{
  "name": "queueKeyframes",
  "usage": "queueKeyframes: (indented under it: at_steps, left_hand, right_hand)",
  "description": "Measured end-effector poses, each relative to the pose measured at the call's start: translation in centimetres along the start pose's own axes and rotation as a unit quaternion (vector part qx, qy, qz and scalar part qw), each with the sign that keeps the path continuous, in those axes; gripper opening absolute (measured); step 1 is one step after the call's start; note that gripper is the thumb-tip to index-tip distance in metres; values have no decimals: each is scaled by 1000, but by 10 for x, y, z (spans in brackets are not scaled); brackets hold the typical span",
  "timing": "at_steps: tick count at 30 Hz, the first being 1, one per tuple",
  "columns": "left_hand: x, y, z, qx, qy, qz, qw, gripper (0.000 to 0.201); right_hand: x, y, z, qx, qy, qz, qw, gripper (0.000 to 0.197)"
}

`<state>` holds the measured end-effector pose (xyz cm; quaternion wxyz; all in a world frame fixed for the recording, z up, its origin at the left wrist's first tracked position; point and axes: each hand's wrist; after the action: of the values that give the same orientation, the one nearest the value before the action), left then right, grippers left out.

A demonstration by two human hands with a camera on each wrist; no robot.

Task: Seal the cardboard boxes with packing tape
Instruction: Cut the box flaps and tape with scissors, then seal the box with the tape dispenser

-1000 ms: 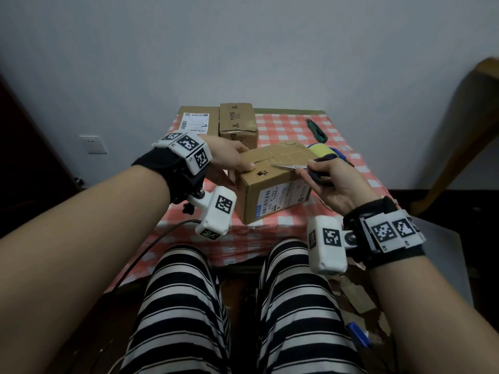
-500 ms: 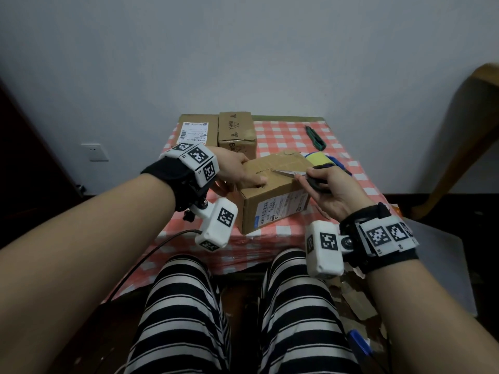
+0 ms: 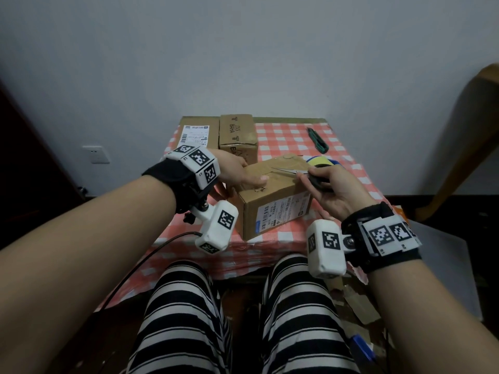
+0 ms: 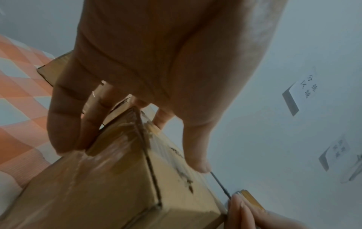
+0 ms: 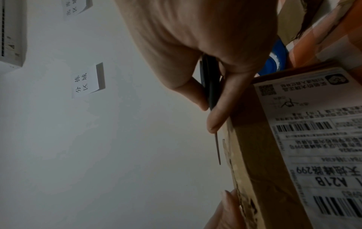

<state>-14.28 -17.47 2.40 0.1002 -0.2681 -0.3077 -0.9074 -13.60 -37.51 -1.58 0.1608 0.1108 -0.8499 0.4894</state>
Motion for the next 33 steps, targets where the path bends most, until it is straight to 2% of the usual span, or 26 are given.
queueKeyframes:
  at_steps: [7, 11, 17, 24, 26, 27, 28, 30, 31, 33]
  left_hand:
    - [-6, 2, -3, -1, 4, 6, 1000, 84]
    - [0, 2, 0, 7, -10, -3, 1000, 79]
    - [8, 1, 4, -33, -4, -7, 999, 80]
    - [1, 10, -1, -130, 5, -23, 991, 123]
    - [0, 10, -4, -116, -5, -28, 993, 145]
    - [-5, 7, -4, -100, -1, -27, 995, 149]
    - [-9, 4, -4, -90, -1, -26, 996, 138]
    - [-5, 3, -1, -82, 9, -22, 996, 93]
    - [0, 3, 0, -79, 17, -19, 997, 77]
    - [5, 2, 5, -98, 46, -5, 994, 78]
  right_hand:
    - [-3, 1, 1, 9, -1, -2, 1000, 9]
    - [-3, 1, 2, 4, 1, -3, 1000, 9]
    - [-5, 2, 2, -1, 8, -5, 1000, 8]
    - [-7, 0, 5, 18, 20, -12, 1000, 4]
    - [-8, 0, 8, 16, 28, -4, 999, 3]
    - [-10, -1, 10, 3, 41, 7, 999, 5]
    - [-13, -2, 12, -15, 60, 18, 998, 7]
    - [-24, -3, 21, -56, 109, 28, 992, 11]
    - [-27, -3, 24, -59, 132, 28, 989, 13]
    - [-32, -2, 32, -27, 162, 27, 986, 19]
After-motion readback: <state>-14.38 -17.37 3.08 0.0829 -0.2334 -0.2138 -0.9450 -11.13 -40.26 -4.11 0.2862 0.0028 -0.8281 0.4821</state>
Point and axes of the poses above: each hand's wrist, its own x-axis away from the middle knuckle, its own z-axis out of the back of the hand, y = z × x, and after that the axes turned 3 degrees about x, right-handed
